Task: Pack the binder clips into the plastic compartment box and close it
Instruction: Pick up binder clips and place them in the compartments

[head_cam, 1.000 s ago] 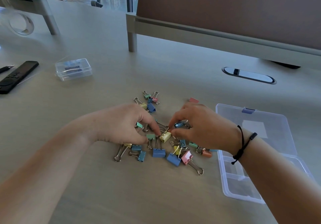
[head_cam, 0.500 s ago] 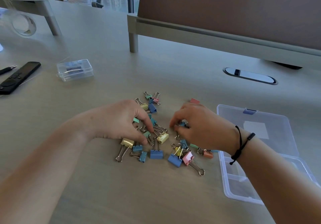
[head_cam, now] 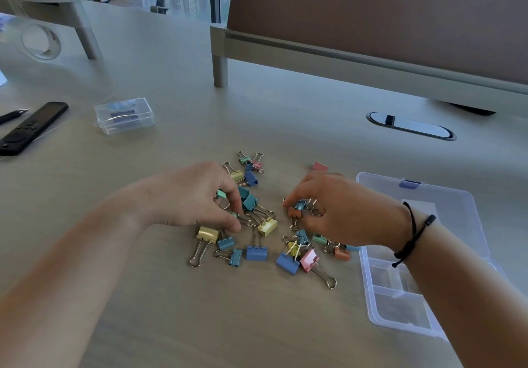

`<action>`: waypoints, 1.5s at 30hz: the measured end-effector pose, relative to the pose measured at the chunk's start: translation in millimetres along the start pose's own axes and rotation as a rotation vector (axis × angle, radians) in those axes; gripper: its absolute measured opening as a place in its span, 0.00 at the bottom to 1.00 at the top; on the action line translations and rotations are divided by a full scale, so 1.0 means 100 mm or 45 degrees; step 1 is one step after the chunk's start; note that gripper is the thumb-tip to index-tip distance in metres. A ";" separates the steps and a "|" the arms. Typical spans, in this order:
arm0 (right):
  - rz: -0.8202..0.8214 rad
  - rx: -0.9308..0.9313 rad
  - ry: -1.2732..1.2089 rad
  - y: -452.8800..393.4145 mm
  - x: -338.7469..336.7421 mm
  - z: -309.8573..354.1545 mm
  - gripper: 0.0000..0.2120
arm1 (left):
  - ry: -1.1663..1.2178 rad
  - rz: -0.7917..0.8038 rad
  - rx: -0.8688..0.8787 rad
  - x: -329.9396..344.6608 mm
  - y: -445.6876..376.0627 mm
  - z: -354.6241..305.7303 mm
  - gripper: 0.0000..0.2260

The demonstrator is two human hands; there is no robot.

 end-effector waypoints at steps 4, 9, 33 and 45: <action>-0.003 -0.037 0.015 -0.01 -0.03 0.05 0.12 | 0.177 -0.030 0.068 -0.06 0.02 0.00 0.14; -0.007 -0.061 0.029 -0.06 0.01 0.07 0.09 | 0.897 0.125 -0.105 0.06 0.07 -0.15 0.14; -0.449 0.111 -0.376 0.35 -0.37 -0.24 0.07 | 1.343 -0.022 -0.341 0.32 -0.08 -0.54 0.13; -0.530 0.295 -0.593 1.21 -0.44 -0.79 0.04 | -0.251 -0.406 -0.070 0.37 -0.16 -0.88 0.09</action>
Point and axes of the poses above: each hand's wrist, its own y-axis away from the middle knuckle, its own x-axis out of the palm, z = x × y, the point moved 6 cm from there along -y, towards the middle knuckle, and after that the axes turned 10 degrees about -z, right-handed, at the moved point
